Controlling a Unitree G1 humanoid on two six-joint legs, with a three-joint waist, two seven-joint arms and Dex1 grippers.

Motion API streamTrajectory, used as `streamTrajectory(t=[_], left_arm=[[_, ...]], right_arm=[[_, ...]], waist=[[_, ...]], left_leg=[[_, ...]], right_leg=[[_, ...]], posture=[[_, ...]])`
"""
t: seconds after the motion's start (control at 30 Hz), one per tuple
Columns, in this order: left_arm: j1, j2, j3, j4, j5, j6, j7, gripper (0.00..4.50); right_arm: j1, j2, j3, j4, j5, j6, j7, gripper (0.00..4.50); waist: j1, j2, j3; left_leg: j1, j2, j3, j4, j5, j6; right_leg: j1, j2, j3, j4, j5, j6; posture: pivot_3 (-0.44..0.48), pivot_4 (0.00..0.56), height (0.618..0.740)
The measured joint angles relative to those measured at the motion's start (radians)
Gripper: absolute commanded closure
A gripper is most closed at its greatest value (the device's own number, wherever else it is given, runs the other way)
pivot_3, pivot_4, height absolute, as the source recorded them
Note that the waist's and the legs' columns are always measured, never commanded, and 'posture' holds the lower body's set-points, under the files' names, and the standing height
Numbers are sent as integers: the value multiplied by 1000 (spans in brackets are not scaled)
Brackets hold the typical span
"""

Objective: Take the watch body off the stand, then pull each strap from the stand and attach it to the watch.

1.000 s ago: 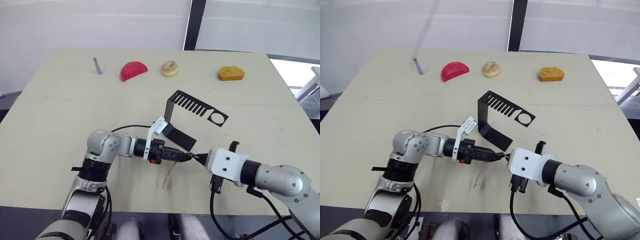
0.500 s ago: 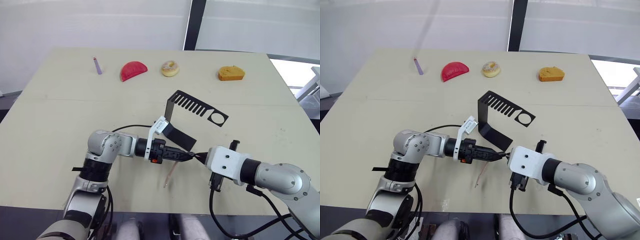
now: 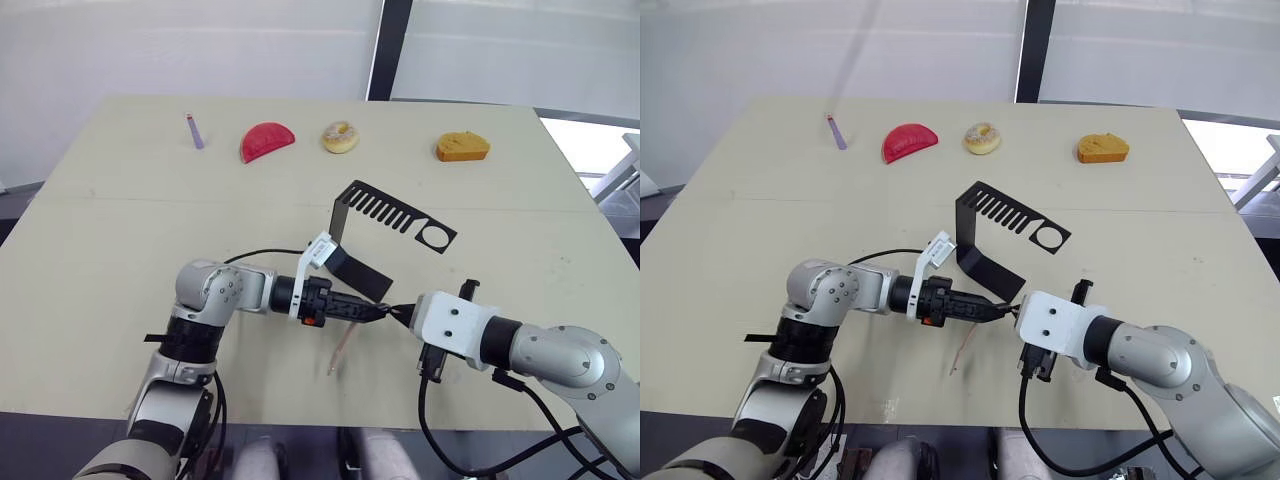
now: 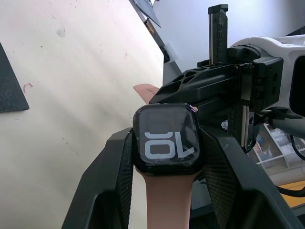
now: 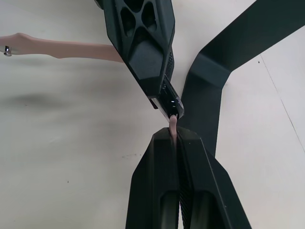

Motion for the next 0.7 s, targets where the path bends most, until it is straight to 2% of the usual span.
streamTrajectory(t=[0.7], left_arm=[[-3,-3,3,0,0,0,2,2898]], right_arm=[[-15,7,1,0,1,20,1,4500]], waist=[[0,0,0]], left_leg=[[0,0,0,0,0,0]], right_leg=[[0,0,0,0,0,0]], posture=[[0,150,737]])
